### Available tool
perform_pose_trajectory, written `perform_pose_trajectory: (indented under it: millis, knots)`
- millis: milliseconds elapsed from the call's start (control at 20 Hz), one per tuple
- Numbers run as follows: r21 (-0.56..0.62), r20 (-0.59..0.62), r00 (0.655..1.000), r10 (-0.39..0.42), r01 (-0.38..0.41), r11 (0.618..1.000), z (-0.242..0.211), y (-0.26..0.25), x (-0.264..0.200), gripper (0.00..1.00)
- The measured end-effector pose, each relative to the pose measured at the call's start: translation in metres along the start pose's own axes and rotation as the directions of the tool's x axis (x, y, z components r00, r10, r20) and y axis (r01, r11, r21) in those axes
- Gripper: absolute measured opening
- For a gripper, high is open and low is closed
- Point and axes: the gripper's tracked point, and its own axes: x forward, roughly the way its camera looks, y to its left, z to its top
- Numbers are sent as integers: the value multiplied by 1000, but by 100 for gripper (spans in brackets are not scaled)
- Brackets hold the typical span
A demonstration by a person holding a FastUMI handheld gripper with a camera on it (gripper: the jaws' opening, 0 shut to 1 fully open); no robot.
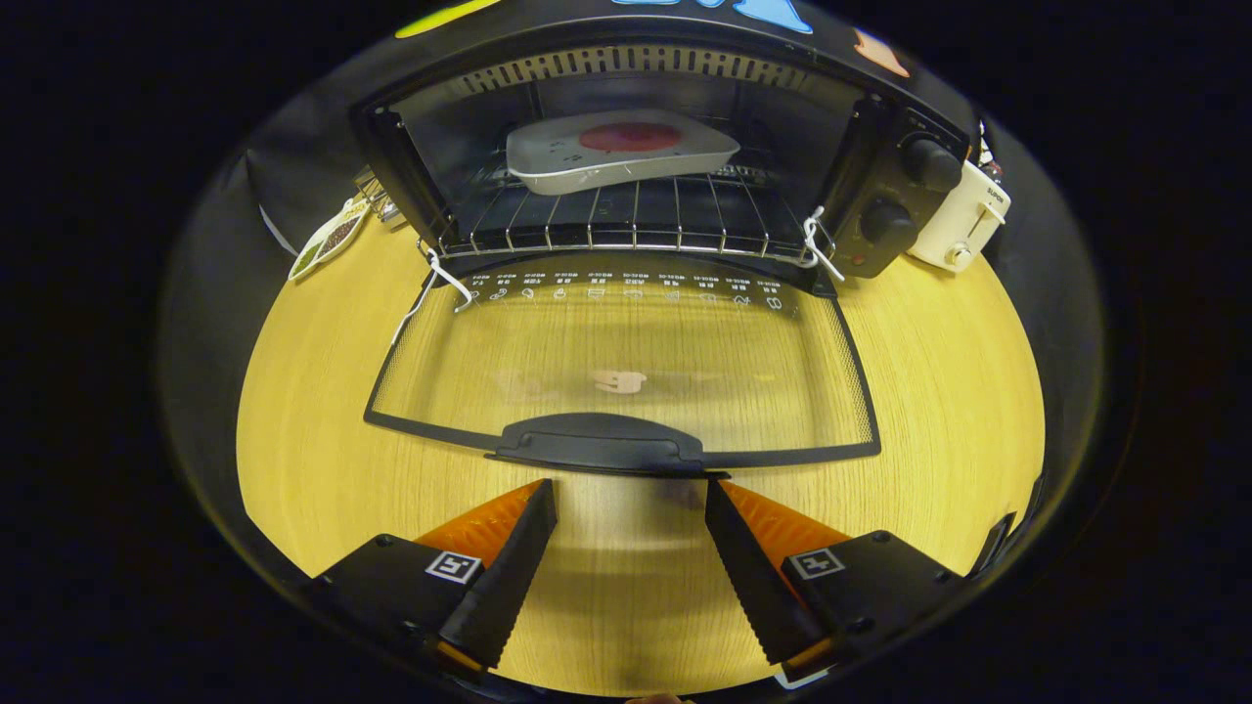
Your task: Open the toaster oven, put the food inside, and close the toaster oven door.
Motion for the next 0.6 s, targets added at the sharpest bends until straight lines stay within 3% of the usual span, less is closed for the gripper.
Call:
perform_pose_trajectory:
  millis: [350,600]
  knots:
    - [40,12,1000,1,-2,999,7,1,-5,98]
    - [30,72,997,30,-32,999,14,1,-33,98]
